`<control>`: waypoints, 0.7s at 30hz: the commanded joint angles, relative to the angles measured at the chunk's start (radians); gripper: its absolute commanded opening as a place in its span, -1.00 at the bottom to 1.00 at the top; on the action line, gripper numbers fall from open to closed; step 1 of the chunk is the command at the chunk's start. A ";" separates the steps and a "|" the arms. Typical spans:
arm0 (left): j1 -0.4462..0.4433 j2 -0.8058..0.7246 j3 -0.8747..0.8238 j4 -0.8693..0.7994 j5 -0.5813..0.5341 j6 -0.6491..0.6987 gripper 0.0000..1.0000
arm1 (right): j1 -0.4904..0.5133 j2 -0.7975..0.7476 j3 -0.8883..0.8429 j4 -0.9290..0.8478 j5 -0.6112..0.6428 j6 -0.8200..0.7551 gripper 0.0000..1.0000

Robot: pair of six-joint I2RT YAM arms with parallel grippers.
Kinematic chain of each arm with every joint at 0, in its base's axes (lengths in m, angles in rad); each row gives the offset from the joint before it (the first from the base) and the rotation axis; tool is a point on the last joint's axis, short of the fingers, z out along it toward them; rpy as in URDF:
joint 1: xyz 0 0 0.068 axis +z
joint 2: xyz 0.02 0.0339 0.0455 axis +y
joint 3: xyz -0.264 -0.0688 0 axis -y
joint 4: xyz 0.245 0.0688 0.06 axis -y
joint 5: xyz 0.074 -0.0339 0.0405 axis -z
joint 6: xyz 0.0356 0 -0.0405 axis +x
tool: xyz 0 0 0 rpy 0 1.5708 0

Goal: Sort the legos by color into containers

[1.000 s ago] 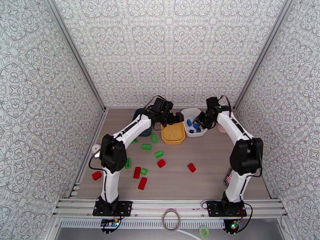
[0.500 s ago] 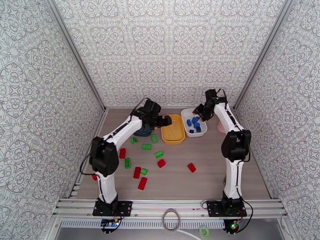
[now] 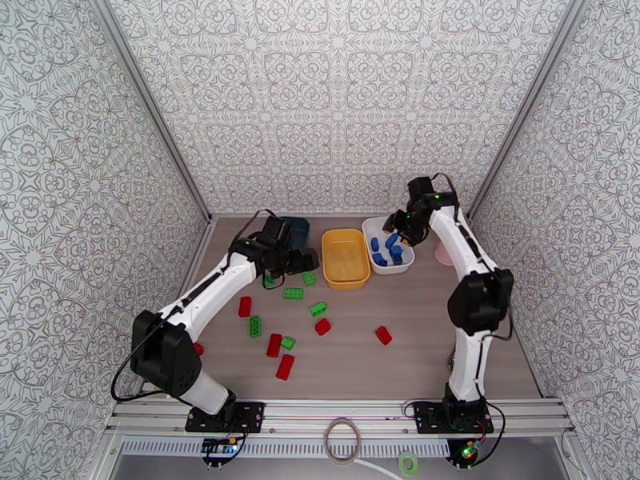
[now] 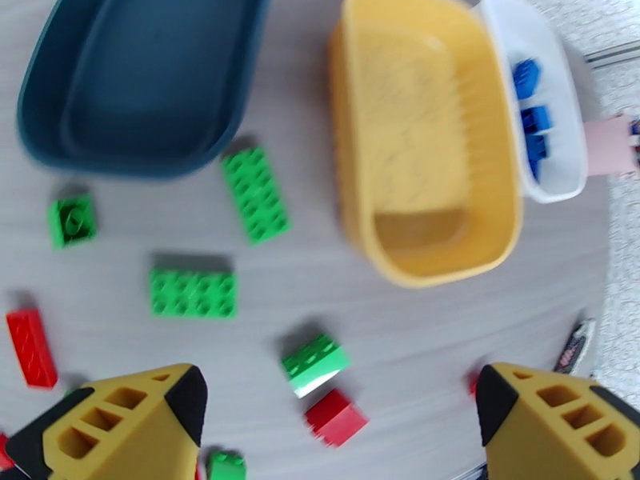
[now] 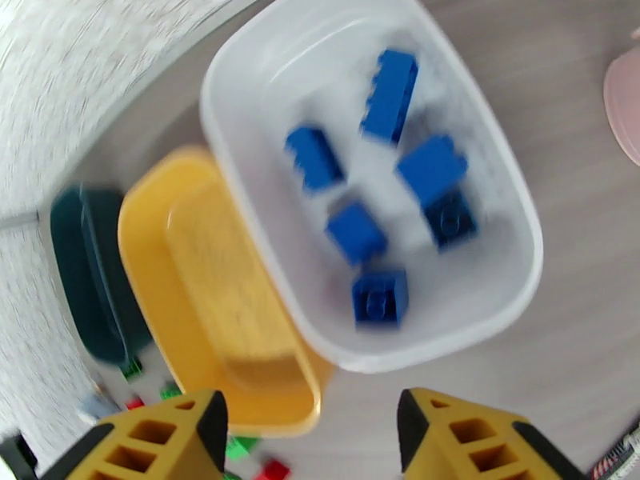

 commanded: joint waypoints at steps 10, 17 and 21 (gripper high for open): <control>-0.199 -0.056 -0.177 0.111 -0.008 -0.193 0.89 | 0.236 -0.519 -0.786 0.050 0.055 0.019 0.33; -0.245 -0.083 -0.220 0.120 -0.025 -0.230 0.89 | 0.404 -0.600 -1.023 0.089 0.076 0.172 0.34; -0.252 -0.093 -0.233 0.130 -0.030 -0.244 0.90 | 0.467 -0.535 -1.050 0.122 0.094 0.206 0.33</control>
